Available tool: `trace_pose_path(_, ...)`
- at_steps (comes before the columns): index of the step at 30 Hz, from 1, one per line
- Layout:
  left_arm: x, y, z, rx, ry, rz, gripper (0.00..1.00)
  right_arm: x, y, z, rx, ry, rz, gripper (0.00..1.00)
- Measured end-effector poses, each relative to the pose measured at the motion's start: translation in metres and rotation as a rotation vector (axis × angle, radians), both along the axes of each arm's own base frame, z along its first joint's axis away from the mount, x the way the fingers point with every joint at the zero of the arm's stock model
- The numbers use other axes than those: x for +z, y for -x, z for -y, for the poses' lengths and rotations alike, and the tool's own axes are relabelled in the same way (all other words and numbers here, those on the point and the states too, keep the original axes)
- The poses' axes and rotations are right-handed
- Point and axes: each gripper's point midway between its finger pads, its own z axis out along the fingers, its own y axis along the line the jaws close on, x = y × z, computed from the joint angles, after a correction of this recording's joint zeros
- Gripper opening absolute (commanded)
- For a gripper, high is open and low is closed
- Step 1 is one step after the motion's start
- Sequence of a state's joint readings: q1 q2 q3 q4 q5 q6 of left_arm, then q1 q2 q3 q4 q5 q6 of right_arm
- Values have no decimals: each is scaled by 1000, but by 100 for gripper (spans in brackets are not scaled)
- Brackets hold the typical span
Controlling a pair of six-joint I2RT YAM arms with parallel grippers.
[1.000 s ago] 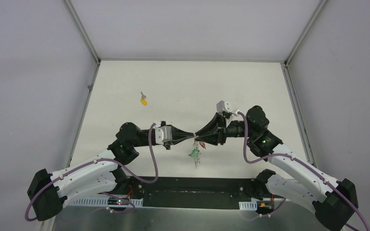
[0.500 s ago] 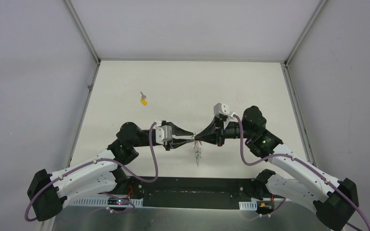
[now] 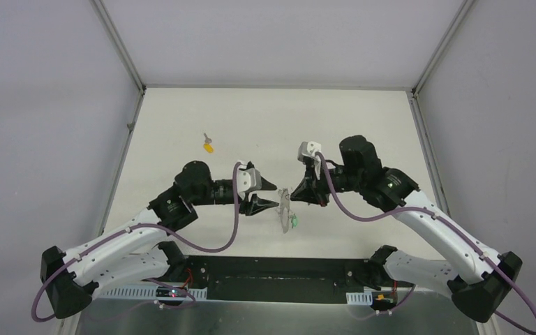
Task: Put the keys on the keyring
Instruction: Adjust the keyring.
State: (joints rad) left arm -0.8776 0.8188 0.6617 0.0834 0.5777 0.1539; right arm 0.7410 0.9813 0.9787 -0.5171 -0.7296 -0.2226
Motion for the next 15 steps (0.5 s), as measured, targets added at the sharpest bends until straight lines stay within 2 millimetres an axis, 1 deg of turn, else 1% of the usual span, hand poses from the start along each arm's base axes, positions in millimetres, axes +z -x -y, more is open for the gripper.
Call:
trace_pose_path(4, -6, -5, 8, -6, -56, -54, 43, -15, -4, 5, -24, 133, -60, 0)
trace_pose_path(9, -23, -9, 21, -16, -119, -146, 40, -32, -4, 13, -52, 290, -131, 0)
trace_pose_path(10, -27, -9, 25, -22, -131, -167, 40, -33, -4, 15, -55, 307, -139, 0)
trace_pose_path(15, -41, 7, 40, -83, -169, -203, 36, -35, 1, 18, -55, 340, -155, 0)
